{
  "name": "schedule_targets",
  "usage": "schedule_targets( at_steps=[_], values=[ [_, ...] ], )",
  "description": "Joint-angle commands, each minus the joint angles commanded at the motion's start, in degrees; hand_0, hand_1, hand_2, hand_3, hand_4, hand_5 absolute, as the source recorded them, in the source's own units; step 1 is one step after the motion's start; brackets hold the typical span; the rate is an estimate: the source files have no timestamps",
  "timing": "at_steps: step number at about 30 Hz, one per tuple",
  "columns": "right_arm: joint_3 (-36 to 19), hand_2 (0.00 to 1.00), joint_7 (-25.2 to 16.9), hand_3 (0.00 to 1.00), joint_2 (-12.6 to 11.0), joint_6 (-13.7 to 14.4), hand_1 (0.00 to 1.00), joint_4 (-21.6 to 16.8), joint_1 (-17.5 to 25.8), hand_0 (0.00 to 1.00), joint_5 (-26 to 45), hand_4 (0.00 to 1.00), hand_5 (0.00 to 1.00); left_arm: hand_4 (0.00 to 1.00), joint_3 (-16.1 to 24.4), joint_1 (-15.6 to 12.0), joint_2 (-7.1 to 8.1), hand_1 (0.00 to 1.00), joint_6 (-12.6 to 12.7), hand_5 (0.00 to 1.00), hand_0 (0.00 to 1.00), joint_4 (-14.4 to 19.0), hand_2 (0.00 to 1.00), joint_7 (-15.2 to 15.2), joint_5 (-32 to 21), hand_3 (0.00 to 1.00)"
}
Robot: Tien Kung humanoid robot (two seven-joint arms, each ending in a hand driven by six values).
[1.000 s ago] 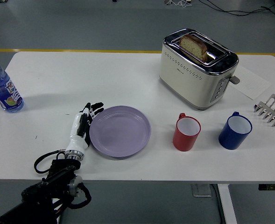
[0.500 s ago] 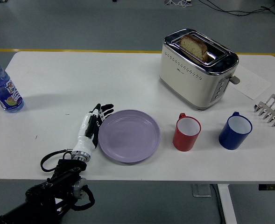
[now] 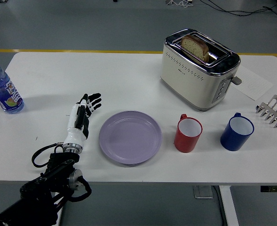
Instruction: Push plate across desktop
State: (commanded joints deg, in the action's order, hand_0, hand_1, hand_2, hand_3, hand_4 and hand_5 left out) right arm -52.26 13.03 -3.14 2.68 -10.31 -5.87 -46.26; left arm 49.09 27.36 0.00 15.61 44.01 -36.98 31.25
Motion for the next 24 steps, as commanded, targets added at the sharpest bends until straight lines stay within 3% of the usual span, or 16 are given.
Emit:
schedule_targets(
  at_steps=[7, 12, 17, 21, 22, 24],
  values=[
    [-0.28, 0.676, -0.10, 0.610, -0.25, 0.12, 0.601, 0.00, -0.32, 0.633, 0.01, 0.469, 0.361, 0.405, 10.65, -1.40, 0.15, 0.708, 0.62, 0.914, 0.701, 2.95, 0.699, 0.00, 5.73, 0.601],
    [-0.80, 0.675, -0.16, 0.610, -0.47, 0.18, 0.600, 0.00, -0.36, 0.633, -0.46, 0.469, 0.362, 0.404, 18.16, -3.62, 3.24, 0.692, -2.32, 0.913, 0.694, 5.93, 0.689, 0.00, 10.73, 0.592],
    [-0.87, 0.675, -0.28, 0.610, -0.60, 0.31, 0.599, 0.00, -0.30, 0.634, -0.26, 0.470, 0.362, 0.407, 25.47, -6.59, 6.17, 0.685, -4.89, 0.915, 0.696, 9.93, 0.679, 0.98, 12.44, 0.587],
    [-0.96, 0.675, -0.32, 0.610, -0.62, 0.41, 0.599, 0.00, -0.23, 0.634, -0.20, 0.470, 0.362, 0.407, 30.12, -10.08, 9.32, 0.685, -8.81, 0.915, 0.696, 13.58, 0.679, 7.56, 12.94, 0.587],
    [-0.94, 0.674, -0.33, 0.610, -0.64, 0.42, 0.596, 0.00, -0.21, 0.633, -0.16, 0.470, 0.364, 0.449, 30.96, -10.93, 9.93, 0.686, -9.59, 0.977, 0.706, 14.41, 0.671, 8.93, 12.84, 0.602],
    [-0.94, 0.674, -0.36, 0.610, -0.66, 0.46, 0.596, 0.00, -0.12, 0.633, -0.10, 0.470, 0.364, 0.449, 33.27, -13.27, 11.29, 0.686, -11.66, 0.977, 0.706, 16.63, 0.671, 12.44, 12.10, 0.602]
  ],
)
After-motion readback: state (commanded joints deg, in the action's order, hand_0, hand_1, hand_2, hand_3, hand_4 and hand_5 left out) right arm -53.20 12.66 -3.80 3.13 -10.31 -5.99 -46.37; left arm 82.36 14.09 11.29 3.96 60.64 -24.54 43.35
